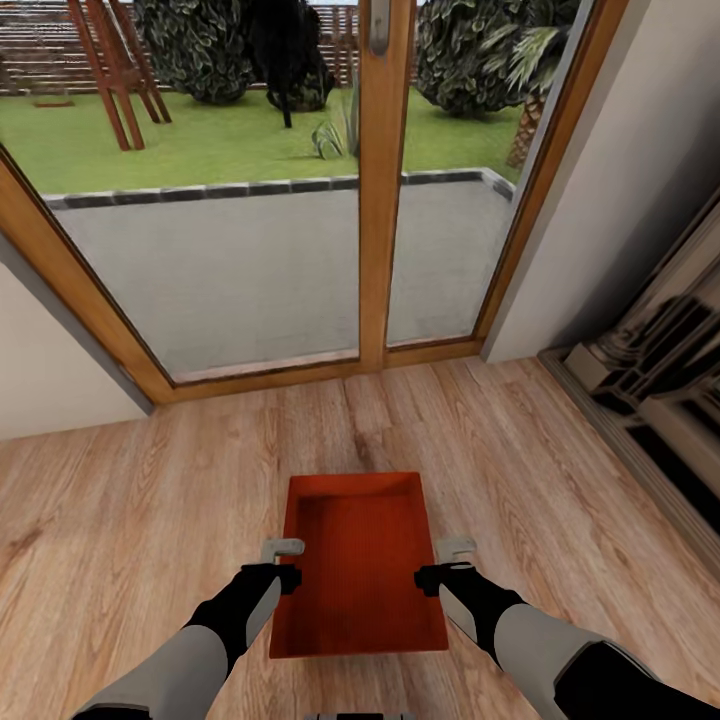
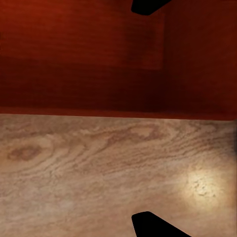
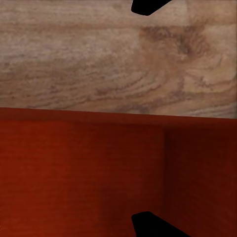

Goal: Move the two storage containers from the living room to the garage. In the garage, place one container on the floor and stack the other container on top of it (either order is fine).

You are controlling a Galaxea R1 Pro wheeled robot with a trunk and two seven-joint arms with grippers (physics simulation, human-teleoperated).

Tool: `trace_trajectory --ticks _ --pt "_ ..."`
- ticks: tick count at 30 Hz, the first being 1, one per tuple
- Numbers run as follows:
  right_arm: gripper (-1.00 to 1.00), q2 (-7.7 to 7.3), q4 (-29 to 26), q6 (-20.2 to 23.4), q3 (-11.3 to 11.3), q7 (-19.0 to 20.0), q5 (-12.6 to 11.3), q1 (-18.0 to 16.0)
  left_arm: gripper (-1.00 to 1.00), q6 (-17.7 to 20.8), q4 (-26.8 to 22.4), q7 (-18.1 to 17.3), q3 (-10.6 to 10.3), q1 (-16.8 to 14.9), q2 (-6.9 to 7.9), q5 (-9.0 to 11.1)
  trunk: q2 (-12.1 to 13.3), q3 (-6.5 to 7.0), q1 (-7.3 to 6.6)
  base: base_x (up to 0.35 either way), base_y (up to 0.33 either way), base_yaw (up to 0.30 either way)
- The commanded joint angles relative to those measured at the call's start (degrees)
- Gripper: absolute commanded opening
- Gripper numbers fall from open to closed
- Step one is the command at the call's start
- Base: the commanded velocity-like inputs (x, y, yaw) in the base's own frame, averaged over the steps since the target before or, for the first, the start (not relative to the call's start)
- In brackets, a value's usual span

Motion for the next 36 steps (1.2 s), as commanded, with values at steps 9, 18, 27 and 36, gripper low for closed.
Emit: trace_trajectory --ticks 9,18,27,36 --pt "1.0 -0.02 -0.1 0.1 0.5 -0.4 -0.4 0.0 1.0 0.3 -0.1 0.3 0.0 0.0 -0.01 0.3 -2.8 -1.29 1.53 0.0 0.0 0.0" --pt "1.0 -0.02 -0.1 0.0 0.5 -0.4 -0.4 0.0 1.0 0.3 -0.1 0.3 0.0 0.0 -0.01 0.3 -6.4 -2.91 3.51 0.0 0.0 0.0" --pt "1.0 -0.02 -0.1 0.0 0.5 -0.4 -0.4 0.0 1.0 0.3 -0.1 0.3 0.0 0.0 -0.01 0.3 -10.0 -4.52 5.48 0.0 0.0 0.0" --pt "1.0 -0.02 -0.1 0.0 0.5 -0.4 -0.4 0.0 1.0 0.3 -0.1 0.3 0.0 0.0 -0.01 0.3 -11.6 -5.24 6.36 0.0 0.0 0.0"
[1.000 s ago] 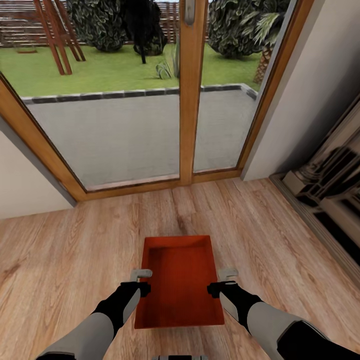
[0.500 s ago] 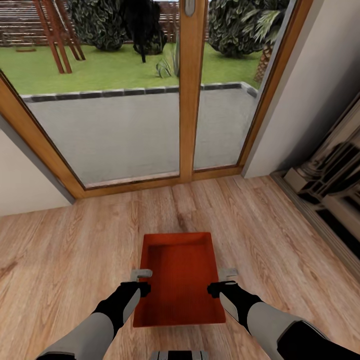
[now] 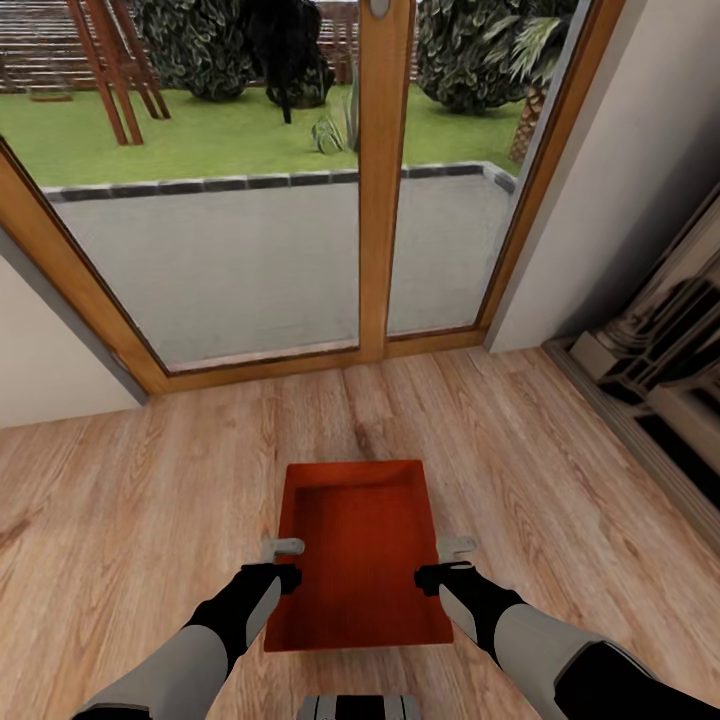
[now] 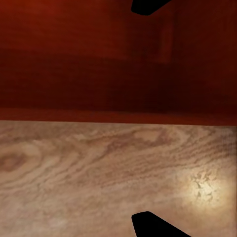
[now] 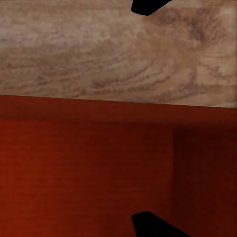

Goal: Move the two storage containers from the living room to the garage. In the garage, place one container on the floor and stack the other container on top of it (either order is fine).

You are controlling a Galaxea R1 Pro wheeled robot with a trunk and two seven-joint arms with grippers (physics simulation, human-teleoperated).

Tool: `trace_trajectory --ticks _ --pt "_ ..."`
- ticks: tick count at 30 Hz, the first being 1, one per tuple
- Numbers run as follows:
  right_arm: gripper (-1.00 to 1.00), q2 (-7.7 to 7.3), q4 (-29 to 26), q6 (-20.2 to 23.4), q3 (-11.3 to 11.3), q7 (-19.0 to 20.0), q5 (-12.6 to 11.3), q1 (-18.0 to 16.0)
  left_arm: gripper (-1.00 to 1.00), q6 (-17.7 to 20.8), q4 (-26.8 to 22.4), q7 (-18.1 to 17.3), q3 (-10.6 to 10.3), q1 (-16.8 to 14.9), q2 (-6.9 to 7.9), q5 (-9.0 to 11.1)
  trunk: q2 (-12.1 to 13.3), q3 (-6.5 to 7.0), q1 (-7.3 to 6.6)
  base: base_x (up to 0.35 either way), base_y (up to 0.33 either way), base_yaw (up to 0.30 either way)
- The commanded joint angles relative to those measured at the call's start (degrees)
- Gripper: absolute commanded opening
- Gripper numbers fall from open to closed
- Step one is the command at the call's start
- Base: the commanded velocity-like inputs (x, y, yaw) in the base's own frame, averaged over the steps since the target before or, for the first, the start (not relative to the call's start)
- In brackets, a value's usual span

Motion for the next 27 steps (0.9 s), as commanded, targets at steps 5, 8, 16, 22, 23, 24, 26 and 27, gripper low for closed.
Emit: trace_trajectory --ticks 5,8,16,22,23,24,26,27 --pt "1.0 -0.02 -0.1 0.3 0.5 -0.3 -0.4 0.0 1.0 0.3 -0.1 0.3 0.0 0.0 -0.01 0.3 -2.0 -0.94 1.09 0.0 0.0 0.0" --pt "1.0 -0.02 -0.1 0.3 0.5 -0.3 -0.4 0.0 1.0 0.3 -0.1 0.3 0.0 0.0 -0.01 0.3 -3.2 -1.48 1.75 0.0 0.0 0.0" --pt "1.0 -0.02 -0.1 0.1 0.5 -0.3 -0.4 0.0 1.0 0.3 -0.1 0.3 0.0 0.0 -0.01 0.3 -3.6 -1.66 1.97 0.0 0.0 0.0" --pt "1.0 0.05 -1.6 0.1 0.4 -0.3 -0.4 0.0 1.0 0.3 -0.1 0.3 0.0 0.0 -0.01 0.3 -3.6 -1.66 1.97 0.0 0.0 0.0" --pt "1.0 0.06 -2.0 0.1 0.4 -0.3 -0.3 0.0 1.0 0.3 -0.1 0.3 0.0 0.0 -0.01 0.3 -3.6 -1.66 1.97 0.0 0.0 0.0" --pt "1.0 0.06 -2.4 0.1 0.4 -0.2 -0.3 0.0 1.0 0.3 -0.1 0.3 0.0 0.0 -0.01 0.3 -3.6 -1.66 1.97 0.0 0.0 0.0" --pt "1.0 0.07 -2.8 0.1 0.4 -0.2 -0.3 0.0 1.0 0.3 -0.1 0.3 0.0 0.0 -0.01 0.3 -4.4 -2.02 2.41 0.0 0.0 0.0" --pt "1.0 0.07 -2.8 0.1 0.4 -0.2 -0.3 0.0 1.0 0.3 -0.1 0.3 0.0 0.0 -0.01 0.3 -4.8 -2.2 2.63 0.0 0.0 0.0"
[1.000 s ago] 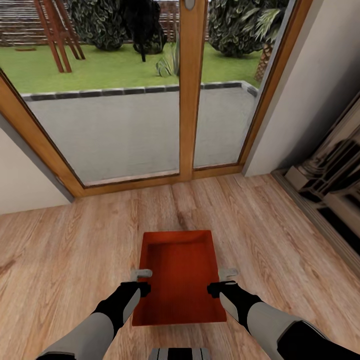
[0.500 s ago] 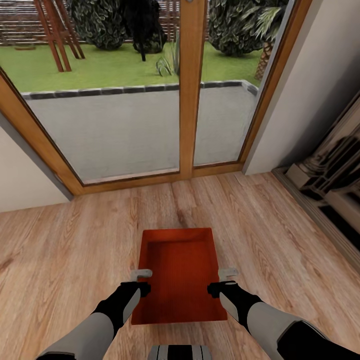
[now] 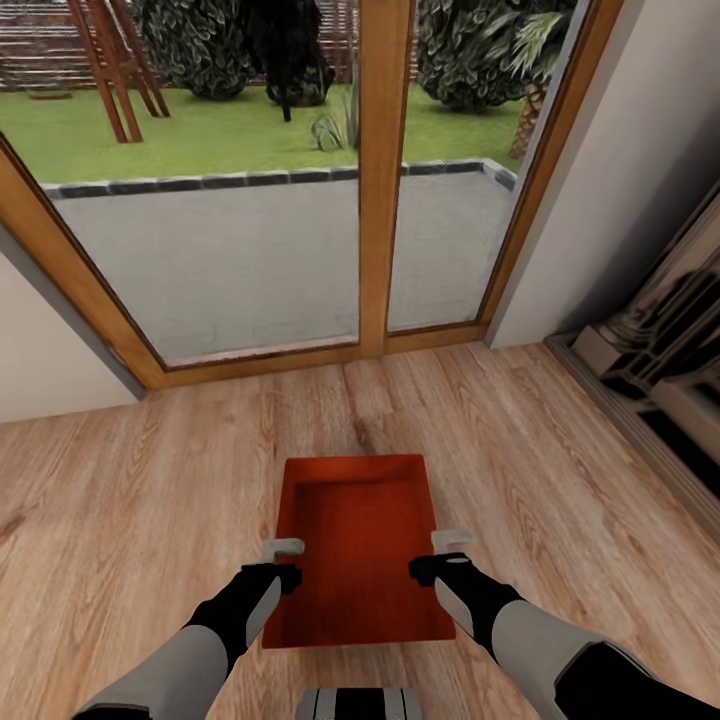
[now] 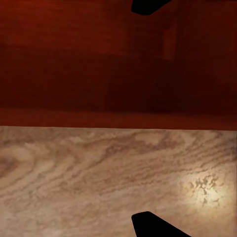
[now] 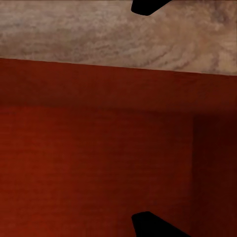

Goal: Move the two storage containers from the living room to the garage. In the garage, place one container on the floor and stack the other container on top of it (either order is fine).

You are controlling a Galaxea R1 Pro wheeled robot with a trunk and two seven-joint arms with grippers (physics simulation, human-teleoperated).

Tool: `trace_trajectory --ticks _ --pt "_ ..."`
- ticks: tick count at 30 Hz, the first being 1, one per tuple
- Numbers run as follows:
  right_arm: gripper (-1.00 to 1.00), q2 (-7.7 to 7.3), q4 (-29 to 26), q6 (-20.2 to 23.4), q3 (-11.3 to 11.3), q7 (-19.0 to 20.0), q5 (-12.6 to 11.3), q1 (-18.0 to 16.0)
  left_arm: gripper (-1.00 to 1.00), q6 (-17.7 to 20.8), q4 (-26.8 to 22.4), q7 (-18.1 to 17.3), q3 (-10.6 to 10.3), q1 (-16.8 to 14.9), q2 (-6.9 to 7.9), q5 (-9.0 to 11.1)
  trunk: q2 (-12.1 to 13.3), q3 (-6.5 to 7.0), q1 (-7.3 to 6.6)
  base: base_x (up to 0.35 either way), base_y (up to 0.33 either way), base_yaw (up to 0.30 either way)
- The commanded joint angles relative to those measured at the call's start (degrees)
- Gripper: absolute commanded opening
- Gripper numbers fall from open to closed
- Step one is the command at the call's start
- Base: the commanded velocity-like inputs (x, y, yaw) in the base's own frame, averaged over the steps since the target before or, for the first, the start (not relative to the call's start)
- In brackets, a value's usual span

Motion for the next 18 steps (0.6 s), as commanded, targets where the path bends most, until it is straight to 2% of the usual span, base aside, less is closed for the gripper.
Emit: trace_trajectory --ticks 1,8,18 --pt "1.0 -0.07 -0.2 0.4 0.5 -0.4 -0.4 0.0 1.0 0.3 -0.1 0.3 0.0 0.0 -0.01 0.3 -0.4 -0.22 0.22 0.0 0.0 0.0" --pt "1.0 -0.11 -0.2 0.4 0.5 -0.4 -0.4 0.0 1.0 0.3 -0.1 0.3 0.0 0.0 -0.01 0.3 -3.2 -1.48 1.75 0.0 0.0 0.0" --pt "1.0 -0.52 -0.3 0.4 0.5 -0.4 -0.4 0.0 1.0 0.3 -0.2 0.3 0.0 0.0 -0.01 0.3 -3.2 -1.48 1.75 0.0 0.0 0.0"
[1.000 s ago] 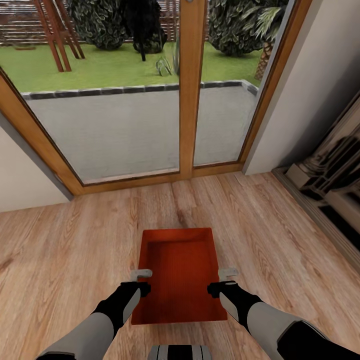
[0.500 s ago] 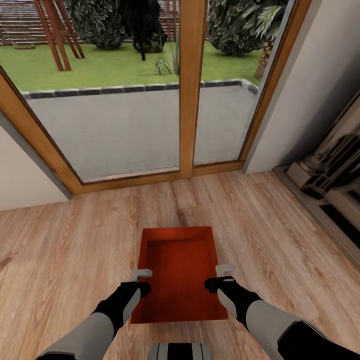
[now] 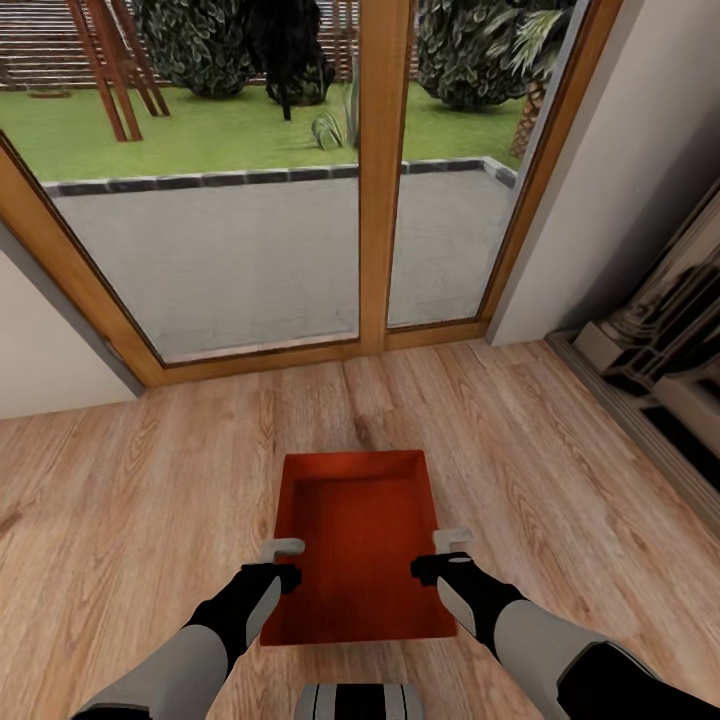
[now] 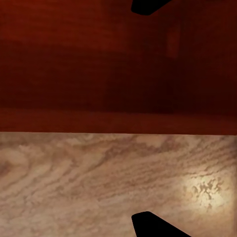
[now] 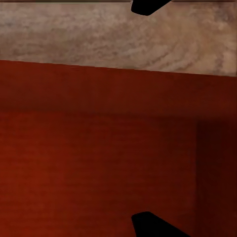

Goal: Move the two storage containers from the living room to the garage. In the garage, place one container on the floor and stack the other container on top of it (either order is fine).

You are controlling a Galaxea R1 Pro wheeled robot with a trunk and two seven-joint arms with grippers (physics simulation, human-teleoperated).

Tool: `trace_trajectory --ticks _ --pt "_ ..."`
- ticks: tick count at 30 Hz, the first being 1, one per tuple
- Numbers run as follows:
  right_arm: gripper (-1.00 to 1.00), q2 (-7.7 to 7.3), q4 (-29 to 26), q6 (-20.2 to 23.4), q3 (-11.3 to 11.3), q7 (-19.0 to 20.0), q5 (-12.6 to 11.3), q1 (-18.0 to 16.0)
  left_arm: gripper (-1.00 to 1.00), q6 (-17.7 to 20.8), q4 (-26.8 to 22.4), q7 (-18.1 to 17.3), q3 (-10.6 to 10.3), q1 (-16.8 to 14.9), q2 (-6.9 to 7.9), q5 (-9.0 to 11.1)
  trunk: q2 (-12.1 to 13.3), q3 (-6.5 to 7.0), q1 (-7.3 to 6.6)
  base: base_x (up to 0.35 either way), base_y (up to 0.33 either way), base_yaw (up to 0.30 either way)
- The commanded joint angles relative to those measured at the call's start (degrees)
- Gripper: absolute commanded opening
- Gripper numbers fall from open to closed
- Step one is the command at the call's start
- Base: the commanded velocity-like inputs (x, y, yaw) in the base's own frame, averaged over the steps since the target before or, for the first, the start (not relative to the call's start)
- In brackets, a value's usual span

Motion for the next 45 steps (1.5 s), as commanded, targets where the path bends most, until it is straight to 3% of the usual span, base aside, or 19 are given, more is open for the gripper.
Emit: trace_trajectory --ticks 1,43,45 --pt "1.0 -0.13 -0.1 0.3 0.5 -0.4 -0.4 0.0 1.0 0.3 -0.1 0.3 0.0 0.0 0.0 0.3 0.0 -0.04 -0.01 0.0 0.0 0.0" --pt "1.0 -0.68 -0.1 0.3 0.5 -0.4 -0.5 0.0 1.0 0.3 0.0 0.3 0.0 0.0 0.33 0.3 0.0 -0.04 -0.01 0.0 0.0 0.0" --pt "1.0 -0.68 -0.1 0.3 0.5 -0.4 -0.5 0.0 1.0 0.3 0.0 0.3 -0.1 0.0 0.34 0.3 -0.8 -0.4 0.43 0.0 0.0 0.0"
